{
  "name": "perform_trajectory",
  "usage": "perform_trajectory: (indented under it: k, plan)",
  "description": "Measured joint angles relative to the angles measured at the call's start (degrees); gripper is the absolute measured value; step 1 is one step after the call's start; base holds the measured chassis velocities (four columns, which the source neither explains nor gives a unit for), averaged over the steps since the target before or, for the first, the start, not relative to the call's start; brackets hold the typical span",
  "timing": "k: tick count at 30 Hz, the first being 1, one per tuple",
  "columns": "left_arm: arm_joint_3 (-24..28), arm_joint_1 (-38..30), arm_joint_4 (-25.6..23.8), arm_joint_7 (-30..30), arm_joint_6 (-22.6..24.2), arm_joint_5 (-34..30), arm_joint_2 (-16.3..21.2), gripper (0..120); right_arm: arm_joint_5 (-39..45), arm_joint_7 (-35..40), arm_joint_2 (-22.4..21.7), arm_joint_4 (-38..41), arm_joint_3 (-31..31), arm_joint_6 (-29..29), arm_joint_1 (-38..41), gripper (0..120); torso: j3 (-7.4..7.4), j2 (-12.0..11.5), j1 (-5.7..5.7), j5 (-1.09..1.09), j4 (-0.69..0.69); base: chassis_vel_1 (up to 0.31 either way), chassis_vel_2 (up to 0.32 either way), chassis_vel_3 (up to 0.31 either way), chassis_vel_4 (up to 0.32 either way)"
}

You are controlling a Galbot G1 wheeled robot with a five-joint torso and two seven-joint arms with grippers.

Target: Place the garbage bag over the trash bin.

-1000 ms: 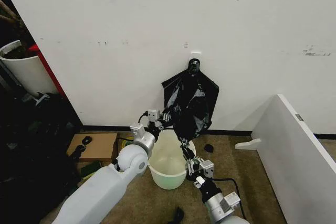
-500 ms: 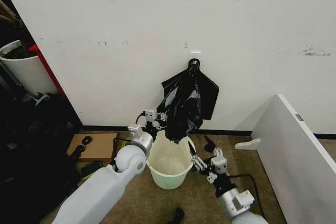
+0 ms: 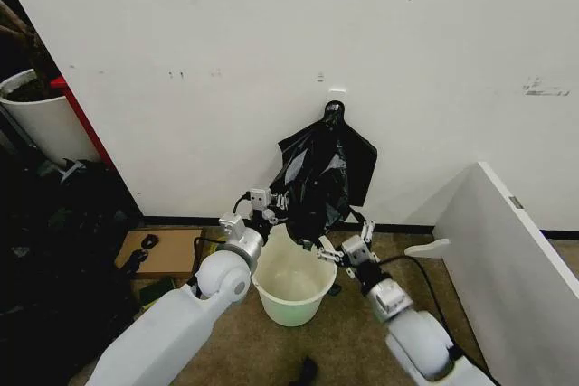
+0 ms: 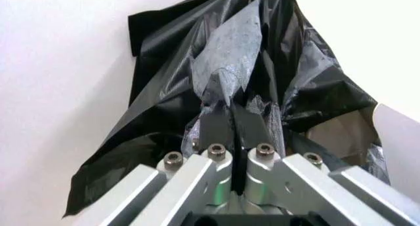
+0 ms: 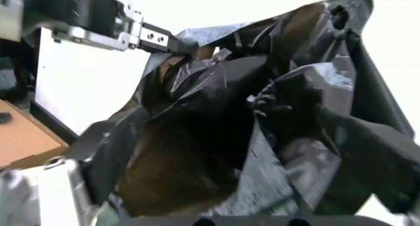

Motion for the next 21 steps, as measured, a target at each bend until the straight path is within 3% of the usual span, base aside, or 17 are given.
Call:
perform_trajectory:
  k: [4, 11, 21]
  plan:
    - [0.14, -0.07, -0.01, 0.0, 0.02, -0.02, -0.01, 0, 0.01, 0.16, 0.03, -2.03, -1.2, -0.27, 2.19, 86, 0.0, 0.0, 0.0, 0.0, -0.01, 0.0, 0.0, 0.0, 0.0]
    - [0.72, -0.6, -0.36, 0.03, 0.05, -0.08, 0.34, 0, -0.19, 2.72, 0.45, -6.44, -2.46, -2.16, 6.07, 61, 0.0, 0.0, 0.0, 0.0, -0.01, 0.0, 0.0, 0.0, 0.0]
    - [1.45, -1.43, -0.1, 0.19, 0.06, -0.28, 0.6, 0, 2.16, 5.01, 0.46, -6.67, -3.27, -6.76, 7.29, 22, 0.0, 0.0, 0.0, 0.0, 0.0, 0.0, 0.0, 0.0, 0.0]
